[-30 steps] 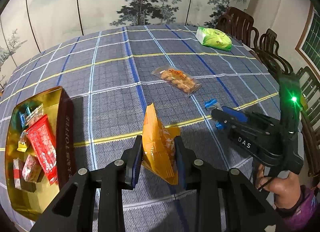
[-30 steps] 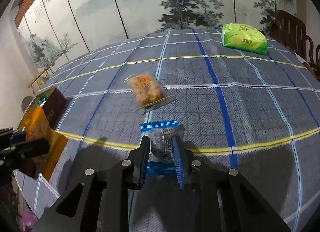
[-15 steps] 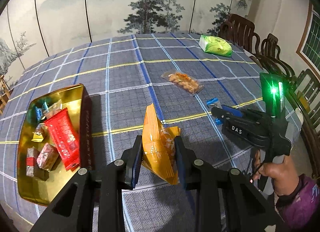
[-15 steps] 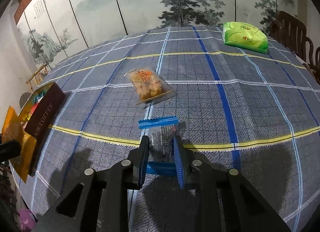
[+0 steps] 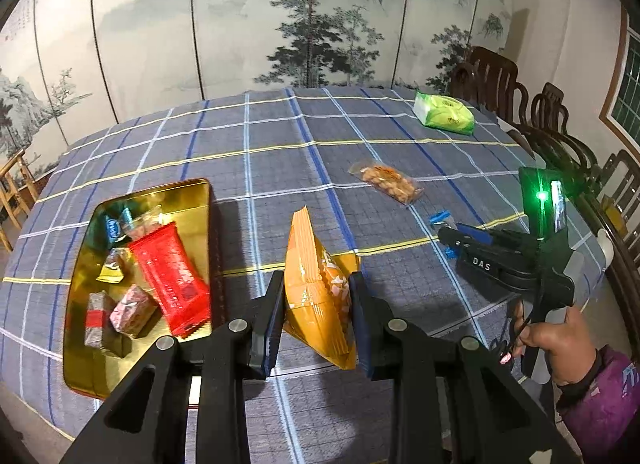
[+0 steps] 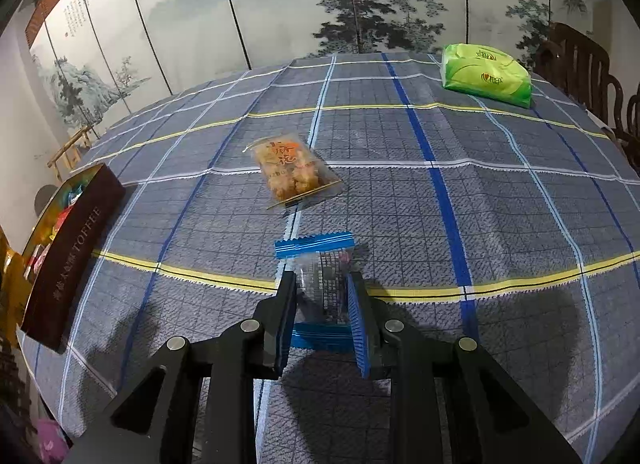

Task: Organize snacks
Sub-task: 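Lift the orange candy toward the tin with the left gripper while the right gripper grasps the blue-clipped bag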

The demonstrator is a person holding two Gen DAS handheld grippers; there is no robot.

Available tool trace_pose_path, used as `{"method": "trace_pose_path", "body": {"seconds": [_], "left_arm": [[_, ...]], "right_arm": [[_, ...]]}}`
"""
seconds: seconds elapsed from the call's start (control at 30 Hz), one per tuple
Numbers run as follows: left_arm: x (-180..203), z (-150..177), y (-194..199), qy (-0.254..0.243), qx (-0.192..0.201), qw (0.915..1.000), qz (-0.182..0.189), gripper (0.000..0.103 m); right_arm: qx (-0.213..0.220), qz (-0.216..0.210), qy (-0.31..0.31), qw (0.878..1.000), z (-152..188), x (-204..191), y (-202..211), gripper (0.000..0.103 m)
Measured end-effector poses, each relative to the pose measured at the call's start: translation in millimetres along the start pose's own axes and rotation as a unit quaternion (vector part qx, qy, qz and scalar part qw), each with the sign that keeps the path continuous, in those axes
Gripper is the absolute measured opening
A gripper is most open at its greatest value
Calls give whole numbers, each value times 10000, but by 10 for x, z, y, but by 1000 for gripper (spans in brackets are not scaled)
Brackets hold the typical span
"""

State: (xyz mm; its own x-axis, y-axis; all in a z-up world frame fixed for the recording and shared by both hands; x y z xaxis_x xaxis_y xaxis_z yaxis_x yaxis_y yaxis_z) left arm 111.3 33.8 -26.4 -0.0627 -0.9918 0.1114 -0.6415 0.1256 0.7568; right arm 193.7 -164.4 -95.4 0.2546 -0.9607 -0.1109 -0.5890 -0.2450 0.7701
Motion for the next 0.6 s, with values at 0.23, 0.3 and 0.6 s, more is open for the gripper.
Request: {"method": "trace_pose_path", "body": {"seconds": [0.23, 0.3, 0.6], "left_arm": [[-195, 11, 32, 113, 74, 9997, -198, 27], [-257, 17, 40, 163, 84, 9996, -233, 27], [-550, 32, 43, 395, 113, 9981, -469, 27]], "right_arm": [[0, 0, 1, 10000, -1, -1, -2, 26], [-1, 5, 4, 10000, -1, -3, -2, 26], [-1, 5, 4, 10000, -2, -6, -4, 26]]}}
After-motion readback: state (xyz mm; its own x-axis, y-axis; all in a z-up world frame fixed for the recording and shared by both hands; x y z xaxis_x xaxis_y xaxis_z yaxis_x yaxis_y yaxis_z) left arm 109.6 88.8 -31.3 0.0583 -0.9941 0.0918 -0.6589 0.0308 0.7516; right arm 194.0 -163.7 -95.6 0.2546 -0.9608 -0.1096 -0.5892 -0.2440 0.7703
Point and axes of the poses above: each gripper's, at about its wrist camera, not at the fingertips, and y roughly against the way its jaws point, x to its right, z to its underside, the point moved 5 cm from there along -y, roughly the way its jaws point, and after that the axes turned 6 degrees about y, right-handed, at the moved point
